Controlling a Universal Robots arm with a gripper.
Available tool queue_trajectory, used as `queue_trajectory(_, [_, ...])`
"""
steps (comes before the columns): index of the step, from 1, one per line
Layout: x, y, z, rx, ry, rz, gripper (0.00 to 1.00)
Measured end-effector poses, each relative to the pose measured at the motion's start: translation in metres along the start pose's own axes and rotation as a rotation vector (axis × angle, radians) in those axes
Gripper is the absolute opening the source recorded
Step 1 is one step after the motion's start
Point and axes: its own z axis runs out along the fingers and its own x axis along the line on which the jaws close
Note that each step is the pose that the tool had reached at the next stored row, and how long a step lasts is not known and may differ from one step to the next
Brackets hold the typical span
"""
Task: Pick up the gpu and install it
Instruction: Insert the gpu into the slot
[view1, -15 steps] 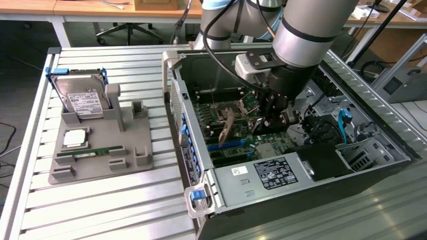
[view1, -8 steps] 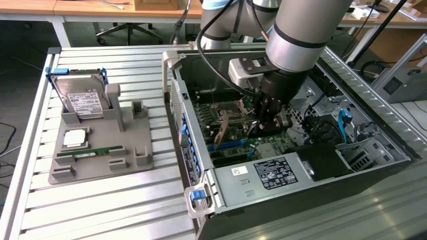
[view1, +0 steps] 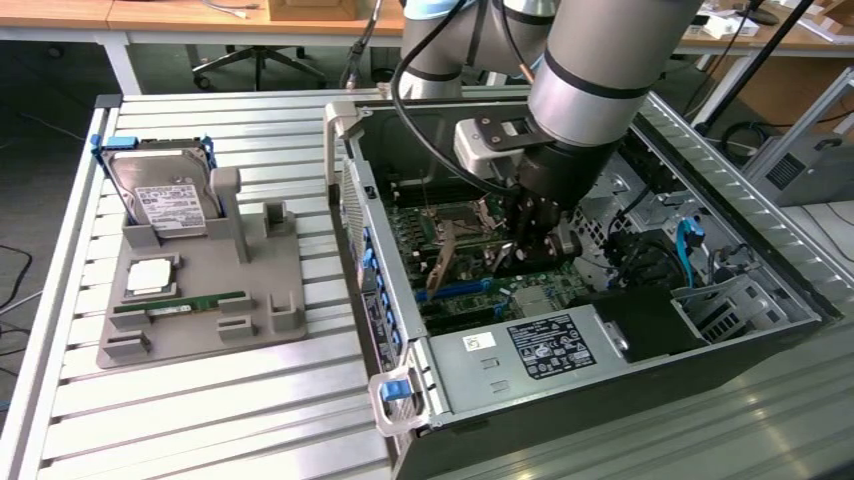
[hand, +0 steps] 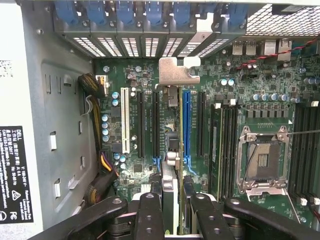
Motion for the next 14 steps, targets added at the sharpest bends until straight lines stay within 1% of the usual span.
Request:
queue_trajectory(10, [-0.0001, 0.0031, 0.0028, 0.0000, 0.0002, 0.000, 0.27])
queue_trajectory(14, [-0.0035, 0.0038, 0.0045, 0.0000, 0.0012, 0.002, 0.27])
